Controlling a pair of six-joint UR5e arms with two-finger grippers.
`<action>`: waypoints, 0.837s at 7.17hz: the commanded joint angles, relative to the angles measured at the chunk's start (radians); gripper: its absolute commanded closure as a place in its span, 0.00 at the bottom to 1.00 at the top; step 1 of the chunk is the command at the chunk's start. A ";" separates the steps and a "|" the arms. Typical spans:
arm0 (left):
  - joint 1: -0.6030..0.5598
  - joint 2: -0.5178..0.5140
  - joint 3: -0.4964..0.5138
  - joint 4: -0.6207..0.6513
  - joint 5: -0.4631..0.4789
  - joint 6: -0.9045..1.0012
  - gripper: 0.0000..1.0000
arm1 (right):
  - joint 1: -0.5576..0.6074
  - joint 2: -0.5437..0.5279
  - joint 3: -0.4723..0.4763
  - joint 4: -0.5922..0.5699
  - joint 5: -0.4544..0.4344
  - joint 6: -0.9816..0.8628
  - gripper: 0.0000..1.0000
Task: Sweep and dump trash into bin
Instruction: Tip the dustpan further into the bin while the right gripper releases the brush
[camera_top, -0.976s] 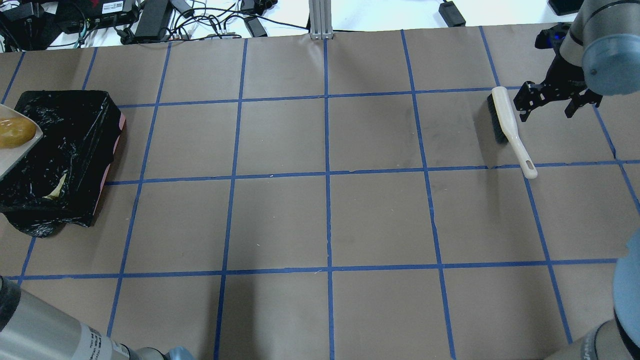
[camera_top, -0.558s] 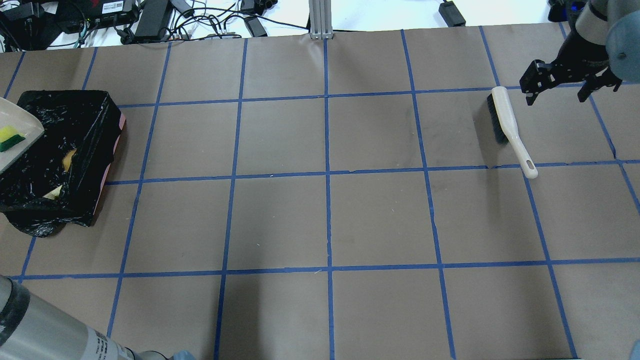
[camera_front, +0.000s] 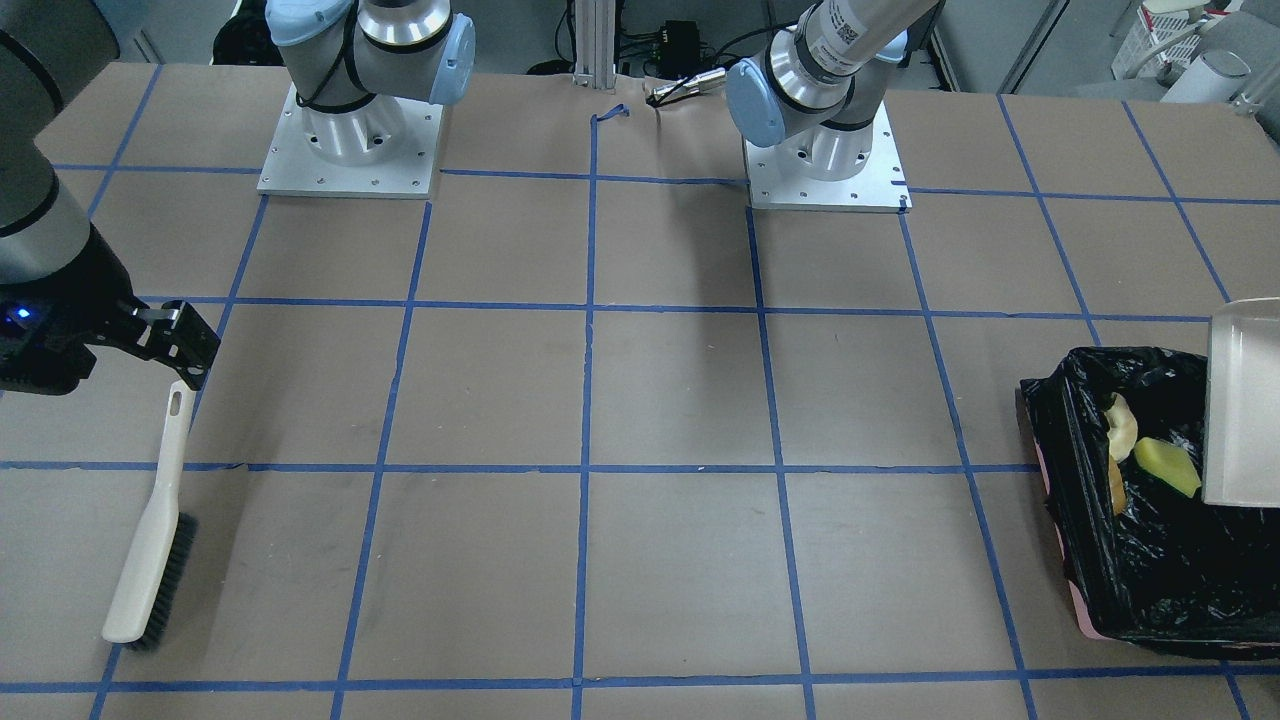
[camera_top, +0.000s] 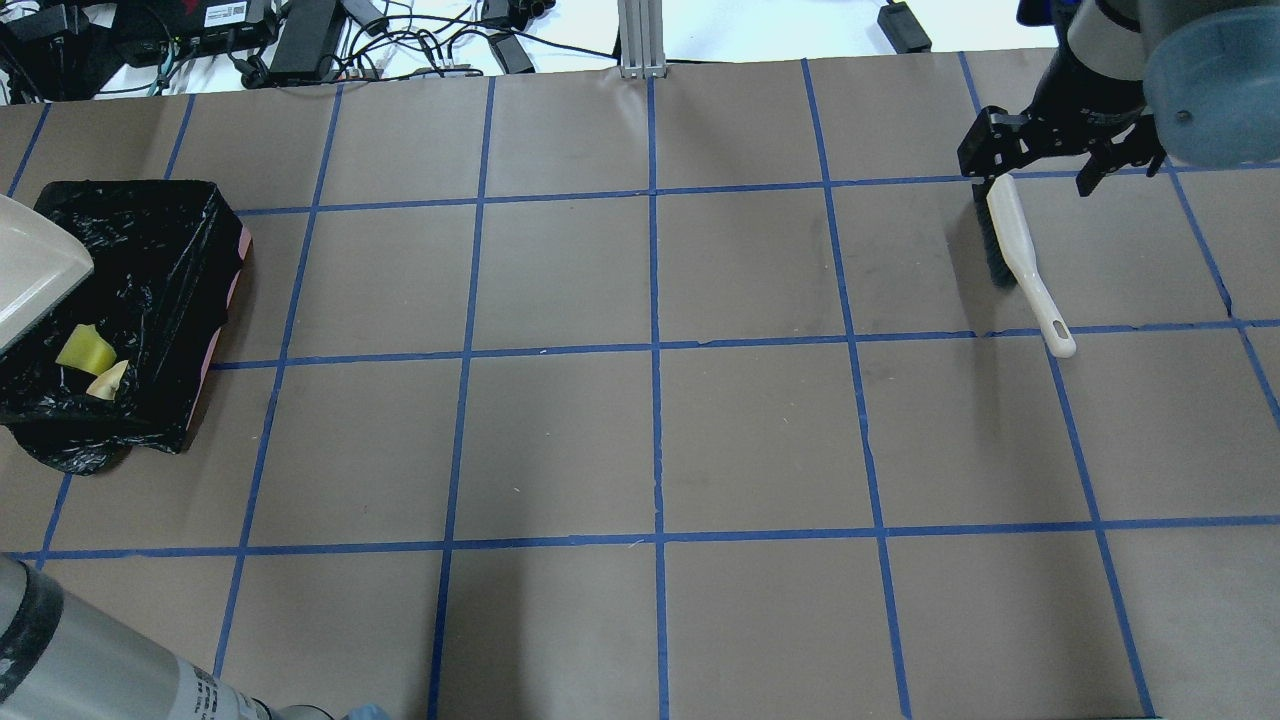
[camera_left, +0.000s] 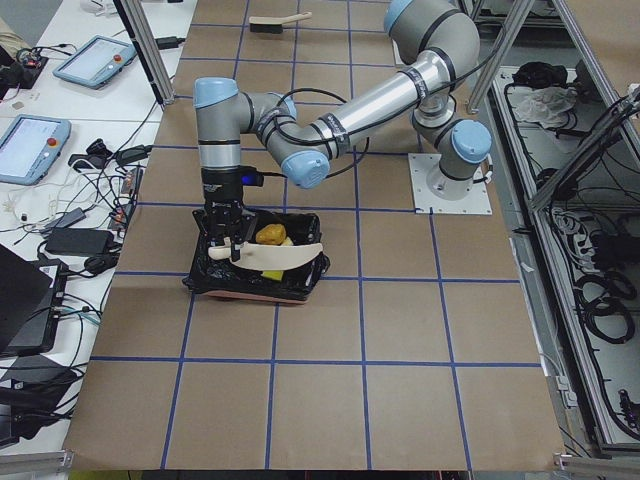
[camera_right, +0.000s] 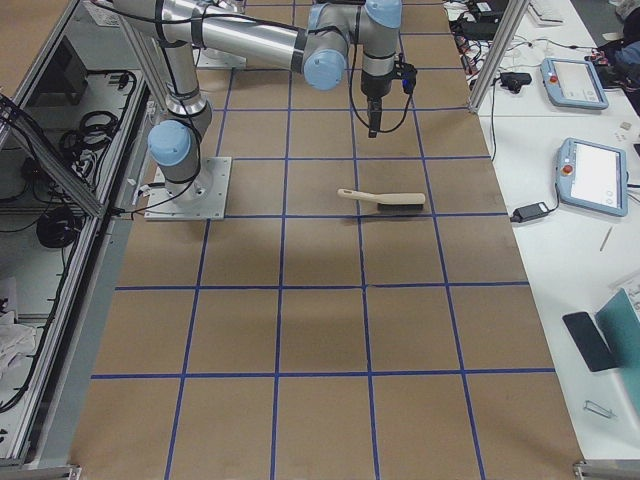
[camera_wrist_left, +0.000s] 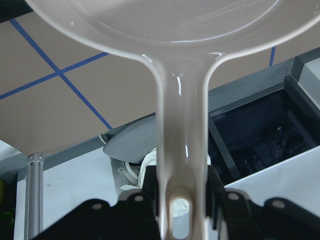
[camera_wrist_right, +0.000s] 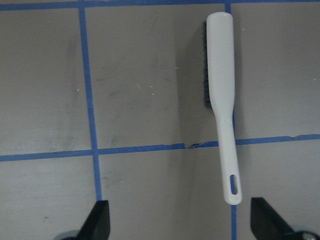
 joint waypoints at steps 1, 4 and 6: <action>0.007 0.013 0.000 0.005 -0.059 0.015 1.00 | 0.106 -0.030 -0.001 0.036 0.042 0.155 0.00; 0.016 0.050 0.003 -0.088 -0.299 -0.006 1.00 | 0.111 -0.130 0.001 0.157 0.155 0.065 0.00; 0.005 0.062 0.000 -0.211 -0.485 -0.118 1.00 | 0.104 -0.130 0.013 0.225 0.135 0.064 0.00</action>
